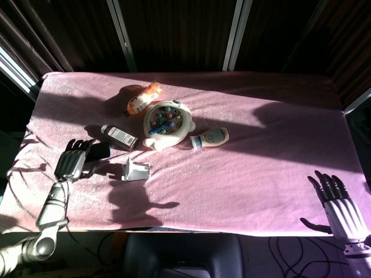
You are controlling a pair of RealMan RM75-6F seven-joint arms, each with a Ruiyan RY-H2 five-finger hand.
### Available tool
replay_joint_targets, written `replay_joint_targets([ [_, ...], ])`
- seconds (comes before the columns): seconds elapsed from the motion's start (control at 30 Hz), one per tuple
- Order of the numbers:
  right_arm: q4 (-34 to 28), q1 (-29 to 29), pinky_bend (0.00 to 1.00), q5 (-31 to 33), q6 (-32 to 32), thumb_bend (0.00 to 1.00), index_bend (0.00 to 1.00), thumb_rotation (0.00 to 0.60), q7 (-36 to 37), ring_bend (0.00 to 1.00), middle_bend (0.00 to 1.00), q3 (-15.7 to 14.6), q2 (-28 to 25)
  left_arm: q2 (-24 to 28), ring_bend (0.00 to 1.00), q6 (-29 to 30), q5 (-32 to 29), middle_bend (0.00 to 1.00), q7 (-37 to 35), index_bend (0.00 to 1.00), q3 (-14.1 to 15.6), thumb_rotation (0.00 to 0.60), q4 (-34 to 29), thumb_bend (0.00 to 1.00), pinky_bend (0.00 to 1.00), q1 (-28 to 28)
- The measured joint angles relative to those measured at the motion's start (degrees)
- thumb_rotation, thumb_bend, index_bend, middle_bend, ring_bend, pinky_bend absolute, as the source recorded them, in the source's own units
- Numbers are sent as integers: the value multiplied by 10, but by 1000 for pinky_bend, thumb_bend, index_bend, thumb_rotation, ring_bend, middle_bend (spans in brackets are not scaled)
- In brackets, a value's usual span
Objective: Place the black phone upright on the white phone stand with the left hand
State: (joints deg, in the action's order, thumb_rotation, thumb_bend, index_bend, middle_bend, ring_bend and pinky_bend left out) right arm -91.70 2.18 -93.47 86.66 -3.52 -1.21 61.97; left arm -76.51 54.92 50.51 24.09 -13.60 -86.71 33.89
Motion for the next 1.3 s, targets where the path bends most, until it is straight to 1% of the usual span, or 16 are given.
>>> replay_joint_targets([
  [0.17,0,-2,0,2,1,121,0,600,7,0,0,0,-3,-37,76,-54,-117,147,53,109,-10,600,79,300,16,56],
  [0.23,0,-3,0,1,2,121,0,600,8,0,0,0,-4,-46,65,-73,-150,143,67,112,-10,600,106,293,2,73],
  [0.37,0,-2,0,1,0,121,0,600,7,0,0,-1,-4,-56,53,-110,-217,135,96,100,0,600,141,283,0,101],
  [0.47,-1,-1,0,1,-2,121,0,600,4,0,0,-1,-3,-66,54,-123,-260,136,115,95,11,600,166,281,0,121],
  [0.77,-1,0,0,0,-2,121,0,600,10,0,0,1,-5,-110,70,-128,-329,151,147,117,30,600,237,283,2,163],
  [1.0,0,-2,0,1,2,121,0,600,18,0,0,1,-8,-127,73,-124,-385,161,189,131,46,600,265,283,14,181],
  [1.17,1,-5,0,-1,7,121,0,600,24,0,0,0,-10,-136,79,-131,-423,174,218,143,56,600,285,282,21,190],
  [1.3,1,-4,0,-1,5,121,0,600,23,0,0,0,-10,-146,98,-135,-439,203,232,158,59,600,306,282,30,196],
])
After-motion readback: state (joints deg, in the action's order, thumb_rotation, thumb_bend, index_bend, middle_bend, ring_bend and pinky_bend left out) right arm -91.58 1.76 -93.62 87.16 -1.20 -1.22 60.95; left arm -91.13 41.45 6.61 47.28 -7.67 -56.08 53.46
